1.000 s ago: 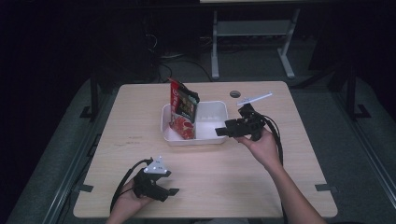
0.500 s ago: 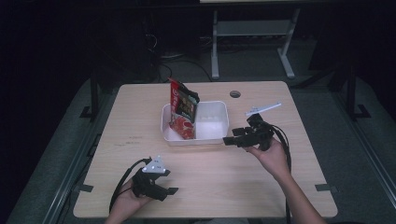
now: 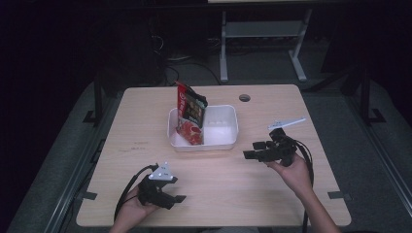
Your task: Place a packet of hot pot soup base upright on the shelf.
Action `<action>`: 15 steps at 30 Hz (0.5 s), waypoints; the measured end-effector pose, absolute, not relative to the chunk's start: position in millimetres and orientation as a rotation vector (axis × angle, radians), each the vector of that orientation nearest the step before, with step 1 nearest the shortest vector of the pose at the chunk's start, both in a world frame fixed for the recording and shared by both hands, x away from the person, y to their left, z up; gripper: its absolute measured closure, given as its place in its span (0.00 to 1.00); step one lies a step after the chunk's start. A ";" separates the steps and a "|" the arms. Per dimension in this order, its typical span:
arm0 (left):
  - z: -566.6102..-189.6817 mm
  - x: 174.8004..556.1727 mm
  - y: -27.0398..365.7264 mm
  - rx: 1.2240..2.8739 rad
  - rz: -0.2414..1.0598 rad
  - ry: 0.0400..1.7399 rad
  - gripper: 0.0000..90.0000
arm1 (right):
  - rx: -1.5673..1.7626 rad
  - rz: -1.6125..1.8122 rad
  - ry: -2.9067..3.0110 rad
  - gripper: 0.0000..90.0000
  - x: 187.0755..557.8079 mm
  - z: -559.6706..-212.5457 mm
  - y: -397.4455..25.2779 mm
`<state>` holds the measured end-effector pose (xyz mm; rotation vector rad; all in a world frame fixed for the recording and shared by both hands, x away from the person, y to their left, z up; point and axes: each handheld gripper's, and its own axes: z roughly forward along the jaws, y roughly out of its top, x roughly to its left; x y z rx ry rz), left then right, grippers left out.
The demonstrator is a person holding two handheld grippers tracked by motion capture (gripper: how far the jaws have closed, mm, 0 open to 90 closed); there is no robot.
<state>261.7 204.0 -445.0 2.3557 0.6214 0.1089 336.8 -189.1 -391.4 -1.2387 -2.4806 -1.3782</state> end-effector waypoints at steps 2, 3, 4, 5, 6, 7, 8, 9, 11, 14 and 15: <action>-445.0 261.8 204.3 2.353 0.106 0.622 0.31 | -1.243 -1.375 -2.483 0.37 335.7 -392.2 -190.5; -445.0 261.8 204.3 2.353 0.106 0.622 0.31 | -1.245 -1.381 -2.479 0.37 334.3 -393.3 -192.6; -444.9 261.8 204.4 2.353 0.107 0.622 0.31 | -1.248 -1.378 -2.477 0.37 333.5 -393.9 -193.8; -444.9 261.8 204.4 2.353 0.107 0.621 0.31 | -1.251 -1.377 -2.479 0.37 331.4 -396.4 -197.1; -444.8 261.9 204.3 2.354 0.106 0.622 0.31 | -1.251 -1.377 -2.479 0.37 331.4 -396.4 -197.1; -444.9 261.9 204.2 2.354 0.106 0.622 0.31 | -1.261 -1.379 -2.469 0.37 330.6 -397.9 -198.7; -445.0 261.9 204.0 2.353 0.105 0.623 0.31 | -1.267 -1.380 -2.461 0.37 329.5 -399.8 -200.7; -445.1 261.6 203.7 2.351 0.106 0.623 0.31 | -1.268 -1.375 -2.463 0.37 328.9 -401.1 -201.8; -445.1 261.3 203.1 2.351 0.107 0.623 0.31 | -1.272 -1.383 -2.457 0.37 326.7 -403.6 -203.6; -445.5 261.4 202.6 2.354 0.107 0.623 0.31 | -1.273 -1.382 -2.454 0.37 323.3 -407.4 -206.0; -445.7 261.4 202.6 2.355 0.105 0.623 0.31 | -1.273 -1.385 -2.453 0.37 322.1 -408.6 -206.6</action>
